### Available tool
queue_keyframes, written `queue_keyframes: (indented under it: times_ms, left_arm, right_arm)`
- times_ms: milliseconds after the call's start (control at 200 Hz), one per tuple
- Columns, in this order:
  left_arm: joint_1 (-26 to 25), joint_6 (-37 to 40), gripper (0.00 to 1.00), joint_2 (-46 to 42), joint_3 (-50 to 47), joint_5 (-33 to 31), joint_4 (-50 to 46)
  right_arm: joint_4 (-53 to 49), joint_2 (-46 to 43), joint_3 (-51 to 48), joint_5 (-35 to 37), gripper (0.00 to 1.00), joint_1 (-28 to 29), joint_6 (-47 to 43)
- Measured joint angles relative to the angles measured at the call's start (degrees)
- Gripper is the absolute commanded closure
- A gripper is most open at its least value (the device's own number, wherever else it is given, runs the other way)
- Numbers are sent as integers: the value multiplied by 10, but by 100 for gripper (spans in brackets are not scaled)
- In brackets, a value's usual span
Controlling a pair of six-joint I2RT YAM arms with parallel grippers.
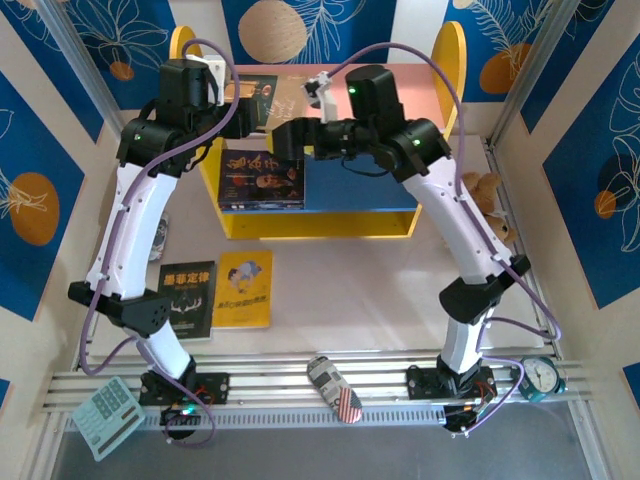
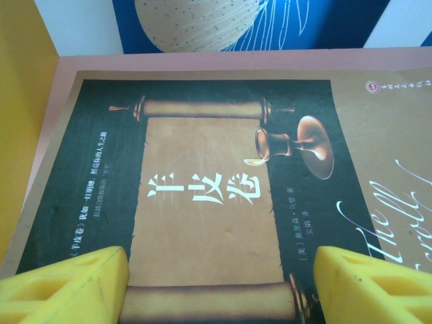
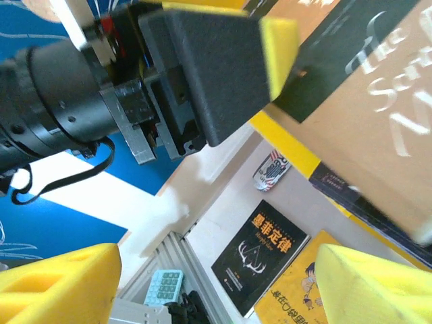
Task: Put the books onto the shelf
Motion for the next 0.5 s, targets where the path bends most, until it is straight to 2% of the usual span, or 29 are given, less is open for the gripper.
queue_keyframes:
  times_ms: [210, 500]
  left_arm:
    - [0, 0, 27, -1, -2, 1, 2]
    - [0, 0, 28, -4, -7, 2, 5]
  right_arm:
    - [17, -35, -29, -18, 24, -37, 14]
    - [43, -35, -83, -45, 24, -56, 48]
